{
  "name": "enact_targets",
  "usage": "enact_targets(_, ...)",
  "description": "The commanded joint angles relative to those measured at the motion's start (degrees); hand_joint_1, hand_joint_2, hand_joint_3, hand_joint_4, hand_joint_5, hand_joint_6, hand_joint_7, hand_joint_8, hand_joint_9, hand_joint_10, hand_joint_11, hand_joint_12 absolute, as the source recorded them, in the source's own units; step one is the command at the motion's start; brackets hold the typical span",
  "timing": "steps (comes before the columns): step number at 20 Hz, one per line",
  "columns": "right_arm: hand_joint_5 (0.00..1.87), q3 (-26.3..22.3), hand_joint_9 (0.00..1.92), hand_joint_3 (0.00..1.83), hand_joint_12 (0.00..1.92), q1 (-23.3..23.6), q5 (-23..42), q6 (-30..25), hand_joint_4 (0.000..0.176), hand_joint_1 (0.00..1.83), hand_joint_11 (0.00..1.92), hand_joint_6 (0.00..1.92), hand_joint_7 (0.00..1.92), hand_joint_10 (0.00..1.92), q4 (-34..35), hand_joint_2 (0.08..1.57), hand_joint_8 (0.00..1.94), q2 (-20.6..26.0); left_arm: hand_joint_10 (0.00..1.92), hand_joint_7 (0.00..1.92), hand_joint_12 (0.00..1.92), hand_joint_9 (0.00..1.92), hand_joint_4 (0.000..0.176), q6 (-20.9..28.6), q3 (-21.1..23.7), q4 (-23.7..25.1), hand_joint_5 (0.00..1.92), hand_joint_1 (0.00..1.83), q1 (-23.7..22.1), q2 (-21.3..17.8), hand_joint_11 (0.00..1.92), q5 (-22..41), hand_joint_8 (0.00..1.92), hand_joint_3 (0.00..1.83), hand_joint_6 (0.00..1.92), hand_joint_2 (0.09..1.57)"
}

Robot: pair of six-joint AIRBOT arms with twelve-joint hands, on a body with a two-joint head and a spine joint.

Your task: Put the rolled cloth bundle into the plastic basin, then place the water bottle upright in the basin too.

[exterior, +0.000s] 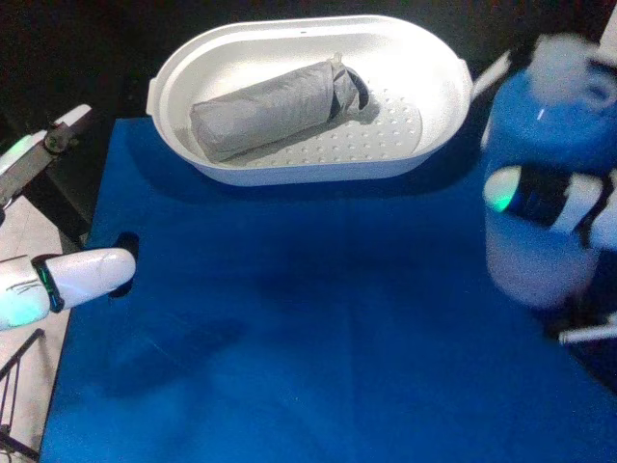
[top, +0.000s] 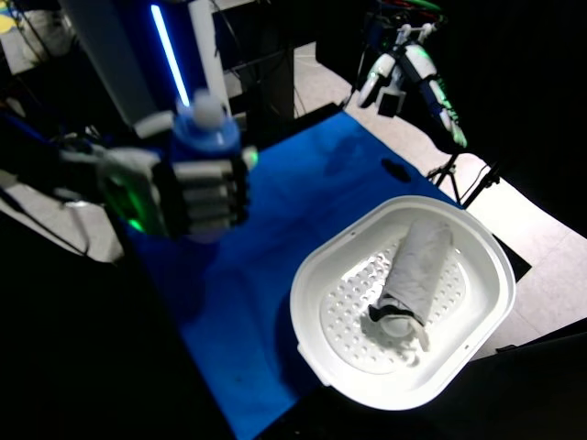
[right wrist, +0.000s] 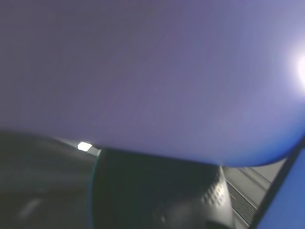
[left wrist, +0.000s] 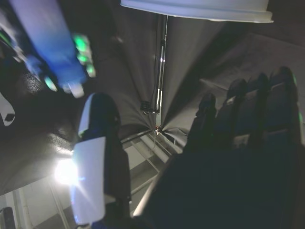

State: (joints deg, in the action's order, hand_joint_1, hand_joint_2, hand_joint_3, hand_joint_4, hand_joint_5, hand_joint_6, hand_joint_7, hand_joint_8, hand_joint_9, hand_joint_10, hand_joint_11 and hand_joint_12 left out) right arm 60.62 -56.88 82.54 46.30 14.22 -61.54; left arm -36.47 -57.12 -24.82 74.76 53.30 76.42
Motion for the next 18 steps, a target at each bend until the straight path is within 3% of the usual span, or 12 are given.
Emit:
enact_targets(1, 0.94, 0.7, 1.00, 0.00, 1.92, 1.9, 7.0, -1.2, 0.000, 1.15, 1.04, 1.06, 0.76, 1.92, -1.9, 1.13, 1.94, 0.3, 0.00, 0.05, 0.00, 0.04, 0.176, 0.5, 0.0, 0.4, 0.03, 0.51, -0.2, 0.1, 0.00, 6.9, 0.00, 0.00, 0.00, 0.91)
enact_targets(6, 0.91, 4.5, 1.08, 0.00, 1.92, 9.0, 3.1, -1.2, 0.000, 1.15, 1.10, 1.10, 0.86, 1.92, -3.2, 1.14, 1.94, -1.1, 0.00, 0.04, 0.02, 0.04, 0.176, 0.5, 0.0, 0.5, 0.03, 0.50, -0.2, 0.1, 0.05, 6.8, 0.00, 0.00, 0.00, 0.89)
enact_targets(11, 0.92, 11.4, 1.21, 0.00, 1.92, 16.8, -7.6, -1.2, 0.000, 1.15, 1.28, 1.08, 0.97, 1.92, -3.4, 1.14, 1.94, -5.7, 0.00, 0.02, 0.02, 0.03, 0.176, 0.9, -0.3, 1.1, 0.03, 0.52, -0.2, 0.3, 0.04, 6.4, 0.00, 0.00, 0.00, 0.88)
enact_targets(12, 0.94, 12.9, 1.09, 0.00, 1.92, 18.0, -9.7, -1.2, 0.000, 1.13, 1.19, 1.06, 0.87, 1.92, -3.4, 1.13, 1.94, -6.7, 0.00, 0.01, 0.02, 0.03, 0.176, 1.1, -0.4, 1.2, 0.04, 0.52, -0.2, 0.3, 0.04, 6.3, 0.00, 0.00, 0.00, 0.88)
enact_targets(14, 0.87, 15.2, 0.86, 0.00, 1.92, 20.0, -13.1, -1.2, 0.000, 1.13, 0.81, 1.17, 0.81, 1.86, -3.4, 1.17, 1.67, -8.0, 0.00, 0.02, 0.03, 0.03, 0.176, 1.3, -0.6, 1.4, 0.05, 0.51, -0.2, 0.4, 0.04, 6.2, 0.00, 0.00, 0.01, 0.89)
enact_targets(15, 0.86, 16.9, 0.86, 0.00, 1.92, 21.3, -15.3, -1.2, 0.000, 1.13, 0.78, 1.18, 0.83, 1.83, -3.4, 1.17, 1.60, -9.0, 0.00, 0.03, 0.03, 0.04, 0.171, 1.4, -0.7, 1.5, 0.05, 0.50, -0.2, 0.6, 0.05, 6.2, 0.01, 0.00, 0.00, 0.90)
enact_targets(18, 0.88, 22.3, 0.94, 0.00, 1.92, 24.0, -20.9, -1.2, 0.000, 1.14, 0.88, 1.15, 0.88, 1.92, -3.4, 1.16, 1.76, -12.4, 0.01, 0.05, 0.04, 0.05, 0.176, 2.1, -1.4, 2.0, 0.05, 0.48, -0.3, 1.0, 0.06, 5.9, 0.01, 0.00, 0.00, 0.90)
